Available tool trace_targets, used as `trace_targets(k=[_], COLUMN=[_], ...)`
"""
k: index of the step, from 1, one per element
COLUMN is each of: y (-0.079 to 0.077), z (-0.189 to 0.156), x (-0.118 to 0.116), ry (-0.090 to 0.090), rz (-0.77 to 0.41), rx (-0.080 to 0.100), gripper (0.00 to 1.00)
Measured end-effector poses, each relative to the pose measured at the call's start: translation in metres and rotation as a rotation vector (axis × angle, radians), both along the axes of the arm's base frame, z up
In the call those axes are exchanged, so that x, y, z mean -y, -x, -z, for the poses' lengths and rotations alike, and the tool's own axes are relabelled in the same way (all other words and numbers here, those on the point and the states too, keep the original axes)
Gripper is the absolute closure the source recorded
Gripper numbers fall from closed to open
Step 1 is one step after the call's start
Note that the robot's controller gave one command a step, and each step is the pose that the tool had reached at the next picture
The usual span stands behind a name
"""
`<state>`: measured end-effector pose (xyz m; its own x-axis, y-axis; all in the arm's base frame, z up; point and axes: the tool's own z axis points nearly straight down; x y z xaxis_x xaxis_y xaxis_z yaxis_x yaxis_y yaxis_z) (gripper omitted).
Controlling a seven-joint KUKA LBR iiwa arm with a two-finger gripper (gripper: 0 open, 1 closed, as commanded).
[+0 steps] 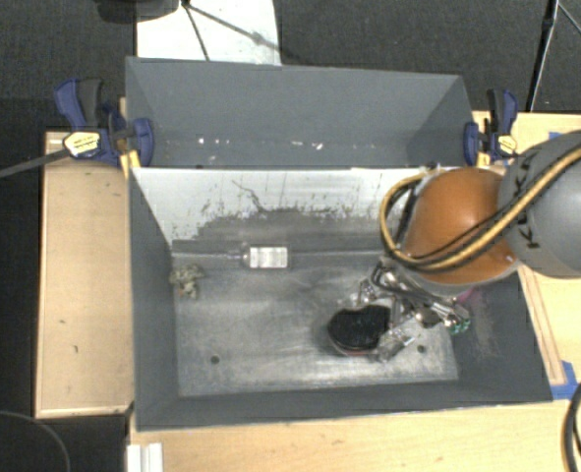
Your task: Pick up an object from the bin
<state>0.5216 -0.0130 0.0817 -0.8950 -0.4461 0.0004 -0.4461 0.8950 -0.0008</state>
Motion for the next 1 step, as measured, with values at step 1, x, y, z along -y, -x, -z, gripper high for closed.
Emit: trace_targets(k=[1], y=[0.0000], z=[0.0000], x=[0.0000], ry=[0.000], rz=[0.001], rx=[0.000], gripper=[1.00])
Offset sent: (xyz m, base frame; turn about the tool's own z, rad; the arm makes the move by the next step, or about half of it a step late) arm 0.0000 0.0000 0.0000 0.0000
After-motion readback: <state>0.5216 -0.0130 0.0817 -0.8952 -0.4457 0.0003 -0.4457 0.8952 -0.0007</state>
